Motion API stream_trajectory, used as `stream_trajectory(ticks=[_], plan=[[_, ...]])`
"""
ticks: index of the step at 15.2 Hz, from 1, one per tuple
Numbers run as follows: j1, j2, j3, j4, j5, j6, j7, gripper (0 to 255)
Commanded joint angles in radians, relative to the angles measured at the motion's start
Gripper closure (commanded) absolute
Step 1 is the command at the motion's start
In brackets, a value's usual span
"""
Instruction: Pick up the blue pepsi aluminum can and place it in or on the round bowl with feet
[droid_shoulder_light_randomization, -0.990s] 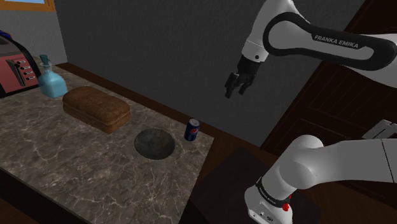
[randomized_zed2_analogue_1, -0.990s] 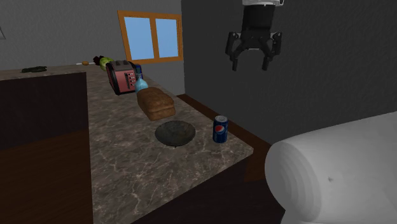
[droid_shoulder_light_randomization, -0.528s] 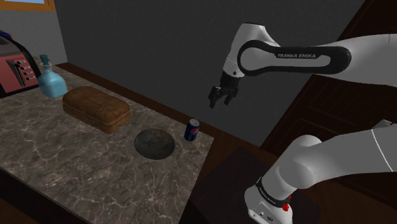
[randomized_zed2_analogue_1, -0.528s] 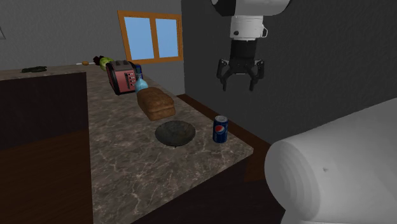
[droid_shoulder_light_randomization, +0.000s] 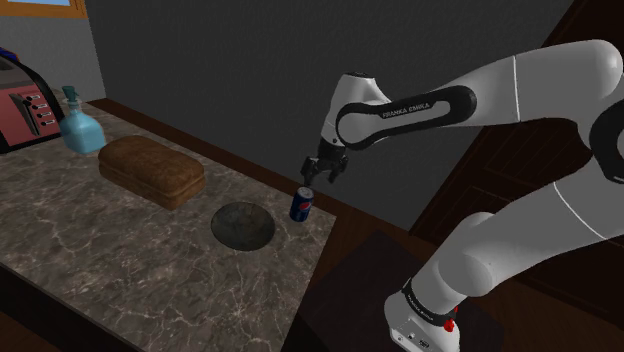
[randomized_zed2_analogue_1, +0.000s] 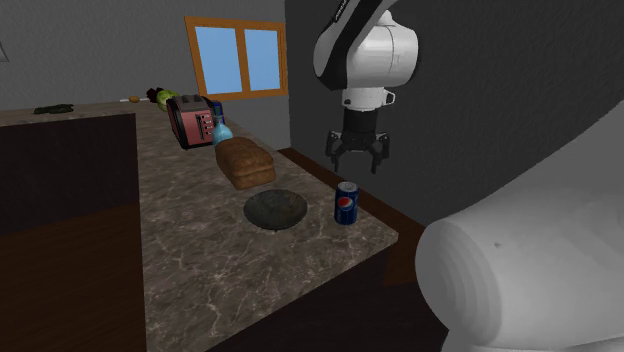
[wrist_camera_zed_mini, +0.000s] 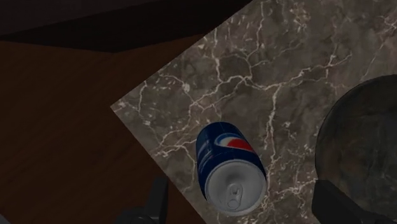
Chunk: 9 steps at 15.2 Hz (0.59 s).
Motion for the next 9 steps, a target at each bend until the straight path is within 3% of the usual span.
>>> stream_trajectory(ticks=[1,4,9], plan=[[-0.006,0.078,0.007,0.006,-0.003,0.071,0.022,0],[-0.01,0.186,0.017,0.028,-0.012,0.156,0.059,0],[-0.01,0.242,0.019,0.008,-0.019,0.231,0.065,0]])
